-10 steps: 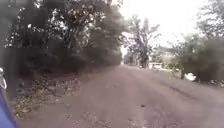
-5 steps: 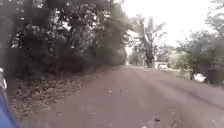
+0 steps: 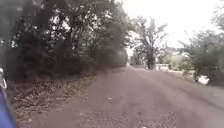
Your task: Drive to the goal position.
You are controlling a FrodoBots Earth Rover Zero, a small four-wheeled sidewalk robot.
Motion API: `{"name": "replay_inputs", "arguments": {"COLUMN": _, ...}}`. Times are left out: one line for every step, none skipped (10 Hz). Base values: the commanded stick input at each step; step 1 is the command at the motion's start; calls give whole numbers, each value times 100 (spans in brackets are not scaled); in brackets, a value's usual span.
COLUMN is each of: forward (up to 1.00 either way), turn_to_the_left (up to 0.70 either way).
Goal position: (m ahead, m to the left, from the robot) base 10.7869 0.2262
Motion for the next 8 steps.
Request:
{"name": "replay_inputs", "arguments": {"forward": 70, "turn_to_the_left": -1}}
{"name": "replay_inputs", "arguments": {"forward": 70, "turn_to_the_left": -1}}
{"name": "replay_inputs", "arguments": {"forward": 70, "turn_to_the_left": -1}}
{"name": "replay_inputs", "arguments": {"forward": 70, "turn_to_the_left": -1}}
{"name": "replay_inputs", "arguments": {"forward": 70, "turn_to_the_left": -1}}
{"name": "replay_inputs", "arguments": {"forward": 70, "turn_to_the_left": -7}}
{"name": "replay_inputs", "arguments": {"forward": 70, "turn_to_the_left": -18}}
{"name": "replay_inputs", "arguments": {"forward": 70, "turn_to_the_left": -29}}
